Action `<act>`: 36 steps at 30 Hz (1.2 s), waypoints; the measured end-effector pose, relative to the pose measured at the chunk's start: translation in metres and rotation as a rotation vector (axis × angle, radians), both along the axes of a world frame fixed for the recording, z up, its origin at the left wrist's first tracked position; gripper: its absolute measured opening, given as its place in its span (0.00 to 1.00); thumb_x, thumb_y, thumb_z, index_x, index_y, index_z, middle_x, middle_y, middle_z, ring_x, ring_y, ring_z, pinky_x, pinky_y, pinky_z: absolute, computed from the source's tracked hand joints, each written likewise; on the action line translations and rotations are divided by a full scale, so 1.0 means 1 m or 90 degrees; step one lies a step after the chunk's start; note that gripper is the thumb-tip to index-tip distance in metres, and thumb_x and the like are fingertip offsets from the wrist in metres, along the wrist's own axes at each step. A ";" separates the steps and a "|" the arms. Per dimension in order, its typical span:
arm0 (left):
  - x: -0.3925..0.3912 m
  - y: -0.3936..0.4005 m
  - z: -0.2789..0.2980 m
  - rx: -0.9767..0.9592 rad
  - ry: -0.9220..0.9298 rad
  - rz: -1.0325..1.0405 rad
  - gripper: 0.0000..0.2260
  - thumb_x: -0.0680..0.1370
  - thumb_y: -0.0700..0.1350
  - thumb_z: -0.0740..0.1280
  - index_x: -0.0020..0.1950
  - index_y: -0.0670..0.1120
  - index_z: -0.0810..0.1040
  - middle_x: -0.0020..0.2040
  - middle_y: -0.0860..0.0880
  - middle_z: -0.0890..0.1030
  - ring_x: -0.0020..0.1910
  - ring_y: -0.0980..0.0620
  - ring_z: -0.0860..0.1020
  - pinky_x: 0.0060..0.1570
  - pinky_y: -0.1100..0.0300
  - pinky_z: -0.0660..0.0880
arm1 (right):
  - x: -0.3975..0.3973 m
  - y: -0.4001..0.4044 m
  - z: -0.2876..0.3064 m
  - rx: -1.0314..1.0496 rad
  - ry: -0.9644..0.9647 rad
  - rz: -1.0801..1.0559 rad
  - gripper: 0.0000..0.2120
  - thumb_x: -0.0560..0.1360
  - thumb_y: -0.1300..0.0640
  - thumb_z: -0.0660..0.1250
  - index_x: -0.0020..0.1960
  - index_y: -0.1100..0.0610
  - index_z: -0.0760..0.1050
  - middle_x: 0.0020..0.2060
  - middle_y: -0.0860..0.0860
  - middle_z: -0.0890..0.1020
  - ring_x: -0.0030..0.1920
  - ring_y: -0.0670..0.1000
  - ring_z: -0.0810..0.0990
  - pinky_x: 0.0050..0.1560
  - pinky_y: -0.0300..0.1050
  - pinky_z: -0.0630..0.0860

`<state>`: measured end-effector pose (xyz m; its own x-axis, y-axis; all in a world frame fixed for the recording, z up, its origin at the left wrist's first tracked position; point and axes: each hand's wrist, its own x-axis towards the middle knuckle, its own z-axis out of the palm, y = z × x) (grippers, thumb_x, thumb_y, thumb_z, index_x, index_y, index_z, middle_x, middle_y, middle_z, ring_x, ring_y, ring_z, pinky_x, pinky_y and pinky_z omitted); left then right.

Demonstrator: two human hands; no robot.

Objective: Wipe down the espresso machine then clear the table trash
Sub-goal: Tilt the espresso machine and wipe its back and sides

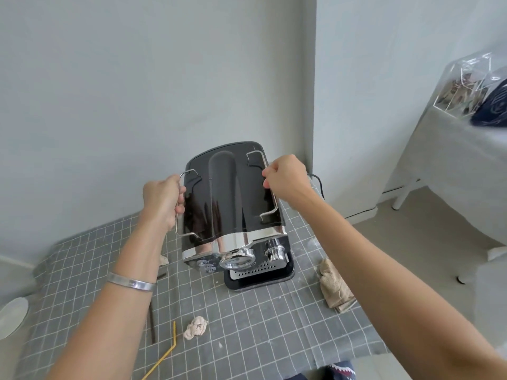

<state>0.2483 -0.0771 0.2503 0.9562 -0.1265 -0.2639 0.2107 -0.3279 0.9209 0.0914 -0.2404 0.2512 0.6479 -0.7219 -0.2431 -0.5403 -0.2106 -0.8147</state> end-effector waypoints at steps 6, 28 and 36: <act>0.017 -0.010 0.013 0.099 -0.056 -0.089 0.08 0.73 0.44 0.61 0.36 0.42 0.73 0.39 0.44 0.79 0.26 0.52 0.65 0.23 0.64 0.56 | -0.029 0.040 -0.001 0.152 -0.102 -0.026 0.11 0.79 0.63 0.60 0.41 0.63 0.76 0.33 0.52 0.84 0.31 0.51 0.78 0.35 0.48 0.82; 0.005 -0.093 0.031 0.235 -0.178 -0.358 0.12 0.71 0.55 0.69 0.39 0.47 0.82 0.39 0.48 0.84 0.30 0.51 0.70 0.28 0.63 0.61 | -0.068 0.108 -0.007 0.399 -0.283 -0.126 0.12 0.76 0.61 0.67 0.34 0.56 0.75 0.41 0.57 0.87 0.49 0.53 0.85 0.57 0.52 0.81; -0.003 -0.092 0.020 0.225 -0.252 -0.371 0.11 0.74 0.54 0.68 0.42 0.48 0.83 0.41 0.49 0.84 0.28 0.61 0.75 0.35 0.62 0.71 | -0.078 0.104 -0.013 0.383 -0.273 -0.057 0.07 0.76 0.59 0.66 0.40 0.59 0.78 0.43 0.58 0.87 0.49 0.52 0.85 0.57 0.52 0.81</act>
